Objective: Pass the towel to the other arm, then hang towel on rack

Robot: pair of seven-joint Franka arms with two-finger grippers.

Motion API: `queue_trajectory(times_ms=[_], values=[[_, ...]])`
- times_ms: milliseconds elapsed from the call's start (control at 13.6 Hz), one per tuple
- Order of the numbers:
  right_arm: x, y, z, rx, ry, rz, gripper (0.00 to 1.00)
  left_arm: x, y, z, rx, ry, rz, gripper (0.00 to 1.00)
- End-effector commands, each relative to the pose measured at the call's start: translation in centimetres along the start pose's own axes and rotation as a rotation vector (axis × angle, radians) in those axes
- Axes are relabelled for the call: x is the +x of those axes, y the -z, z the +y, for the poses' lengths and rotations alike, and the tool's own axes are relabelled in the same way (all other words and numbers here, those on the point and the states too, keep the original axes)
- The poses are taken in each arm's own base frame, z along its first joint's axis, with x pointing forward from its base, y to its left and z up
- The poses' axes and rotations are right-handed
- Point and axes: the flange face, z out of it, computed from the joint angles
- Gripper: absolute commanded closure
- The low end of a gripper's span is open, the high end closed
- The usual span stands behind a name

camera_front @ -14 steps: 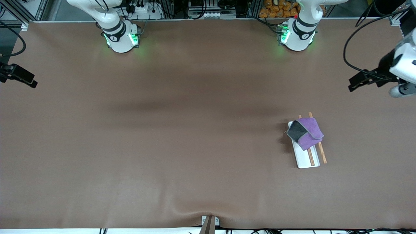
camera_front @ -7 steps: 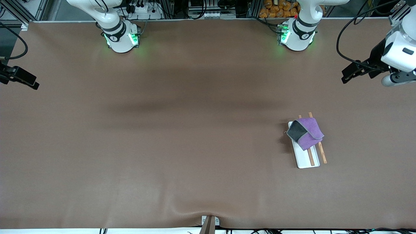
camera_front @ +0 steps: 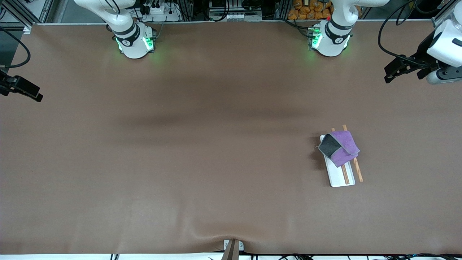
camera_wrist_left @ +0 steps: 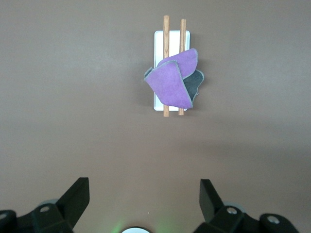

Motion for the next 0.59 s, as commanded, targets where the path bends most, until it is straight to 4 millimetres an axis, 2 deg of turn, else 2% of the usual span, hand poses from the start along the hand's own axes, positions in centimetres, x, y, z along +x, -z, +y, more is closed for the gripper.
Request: queue_trajectory(times_ms=[0,295,517], values=[[0.2,-0.1,0.8,0.059,-0.022,-0.001,0.00,1.0,1.4,0.4,0.029,-0.030,-0.015,0.00],[0.3,-0.5,1.0,0.070,0.002,-0.017,0.00,1.3,2.2,0.2,0.025,-0.022,-0.019,0.00],[0.1,-0.4,1.9,0.074,0.019,-0.016,0.00,1.3,1.9,0.3,0.024,-0.024,-0.035,0.00]])
